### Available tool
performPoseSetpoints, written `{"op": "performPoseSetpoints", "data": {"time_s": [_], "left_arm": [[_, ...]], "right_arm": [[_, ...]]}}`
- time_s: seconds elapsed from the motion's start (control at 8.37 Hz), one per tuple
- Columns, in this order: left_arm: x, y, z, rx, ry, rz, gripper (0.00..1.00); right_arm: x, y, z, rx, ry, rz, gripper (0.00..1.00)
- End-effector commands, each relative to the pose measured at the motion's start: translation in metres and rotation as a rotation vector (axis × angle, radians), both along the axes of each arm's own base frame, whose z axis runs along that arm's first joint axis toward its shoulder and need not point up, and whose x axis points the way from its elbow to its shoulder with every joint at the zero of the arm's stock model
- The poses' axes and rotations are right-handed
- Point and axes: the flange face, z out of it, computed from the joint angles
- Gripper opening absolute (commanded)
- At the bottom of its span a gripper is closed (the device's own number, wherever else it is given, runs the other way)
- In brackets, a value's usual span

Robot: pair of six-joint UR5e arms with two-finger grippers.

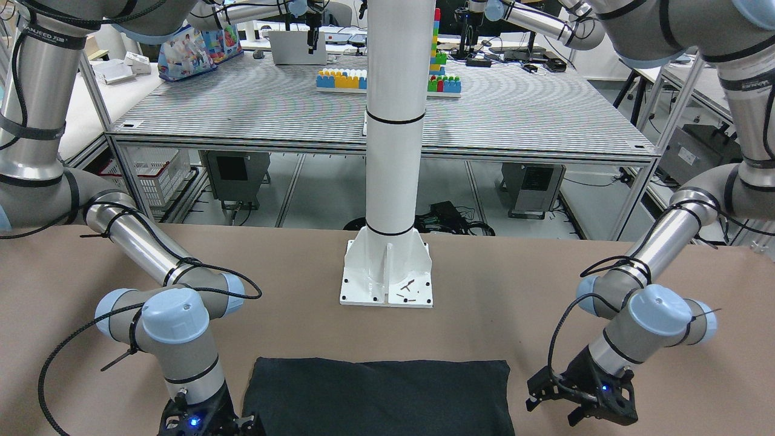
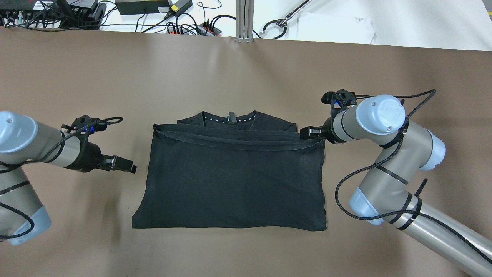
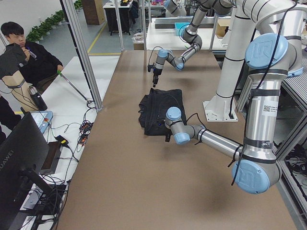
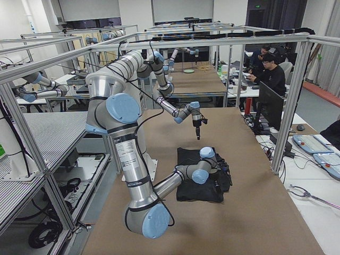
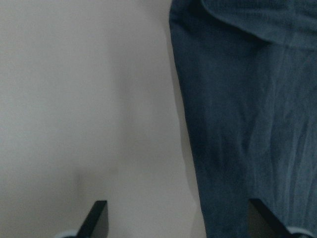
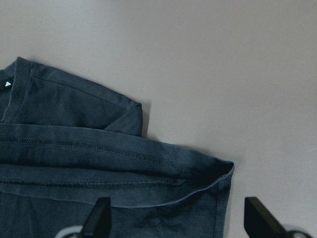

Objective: Fold clothes

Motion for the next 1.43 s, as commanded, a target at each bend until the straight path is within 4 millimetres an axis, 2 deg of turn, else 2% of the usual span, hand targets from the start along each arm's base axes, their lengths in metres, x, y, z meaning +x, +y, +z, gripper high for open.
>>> {"op": "performPoseSetpoints", "data": {"time_s": [0.0, 0.48, 0.84, 1.2, 1.31], "left_arm": [[0.041, 0.05, 0.008, -0.045, 0.031, 0.065, 1.0], [0.077, 0.08, 0.01, -0.032, 0.014, 0.074, 0.99], [0.089, 0.094, 0.005, -0.029, 0.021, 0.104, 0.64], [0.089, 0.094, -0.001, -0.056, 0.034, 0.087, 0.06], [0.085, 0.095, -0.001, -0.061, 0.036, 0.081, 0.0]], "right_arm": [[-0.003, 0.003, -0.002, 0.001, -0.004, -0.005, 0.94], [-0.004, 0.003, 0.001, 0.002, 0.002, -0.003, 0.94], [-0.003, 0.003, 0.002, 0.003, 0.004, 0.0, 0.94], [-0.003, 0.003, 0.003, 0.004, 0.006, 0.0, 0.94], [-0.003, 0.004, 0.001, 0.004, 0.003, 0.0, 0.94]]}}
